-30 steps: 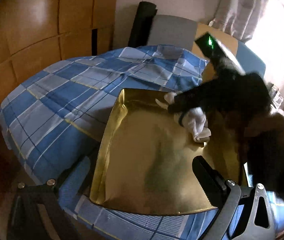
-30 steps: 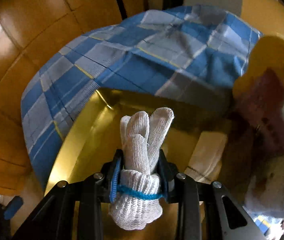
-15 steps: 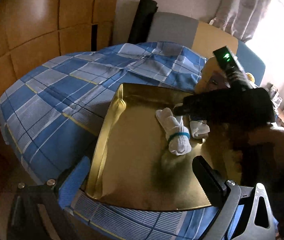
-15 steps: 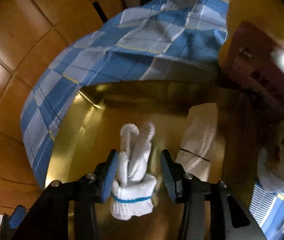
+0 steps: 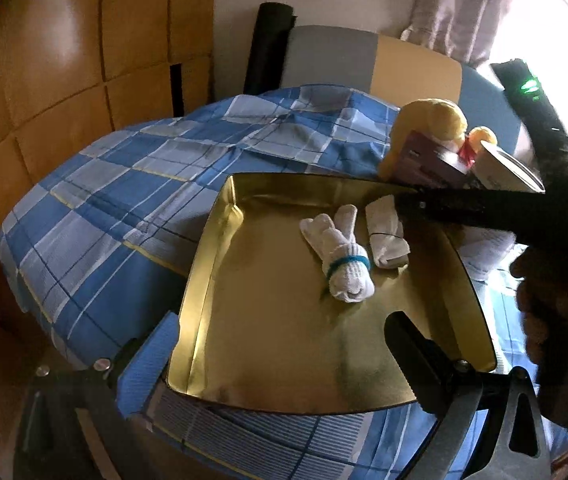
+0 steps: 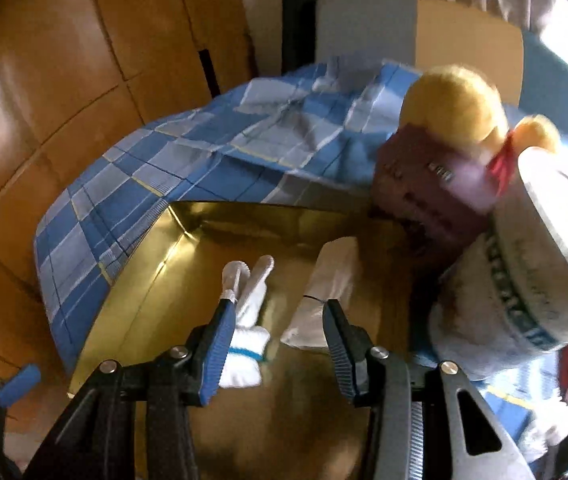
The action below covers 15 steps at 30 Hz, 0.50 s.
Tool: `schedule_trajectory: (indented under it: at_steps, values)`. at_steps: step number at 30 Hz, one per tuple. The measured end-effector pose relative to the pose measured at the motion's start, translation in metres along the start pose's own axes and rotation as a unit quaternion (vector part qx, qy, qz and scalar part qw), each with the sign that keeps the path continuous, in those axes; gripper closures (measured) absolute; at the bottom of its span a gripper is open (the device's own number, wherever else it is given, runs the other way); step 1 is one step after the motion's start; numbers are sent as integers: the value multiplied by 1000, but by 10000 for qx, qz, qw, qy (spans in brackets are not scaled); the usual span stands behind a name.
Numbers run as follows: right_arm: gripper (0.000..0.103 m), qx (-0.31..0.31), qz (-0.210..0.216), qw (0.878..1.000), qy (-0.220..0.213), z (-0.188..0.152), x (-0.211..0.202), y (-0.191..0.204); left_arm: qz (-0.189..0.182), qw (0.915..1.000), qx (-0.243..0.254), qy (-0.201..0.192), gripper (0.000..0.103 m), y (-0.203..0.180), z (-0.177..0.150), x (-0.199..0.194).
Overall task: Organize soft objects
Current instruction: 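Carry the white gloves to the tray and release beside the roll with right, then move the left gripper back to the bed while right moves toward the black wig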
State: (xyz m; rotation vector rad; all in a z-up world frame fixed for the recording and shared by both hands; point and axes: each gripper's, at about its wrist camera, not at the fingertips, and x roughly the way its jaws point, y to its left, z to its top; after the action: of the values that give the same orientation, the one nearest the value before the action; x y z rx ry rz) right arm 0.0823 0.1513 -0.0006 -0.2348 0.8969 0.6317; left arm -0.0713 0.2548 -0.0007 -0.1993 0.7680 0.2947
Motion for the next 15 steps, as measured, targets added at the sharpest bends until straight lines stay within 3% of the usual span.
schedule_trajectory:
  at_steps: [15]
  values:
    - [57, -350, -598, 9943, -812, -39, -73, -27, -239, 9975, 655, -140, 0, -42, -4, -15]
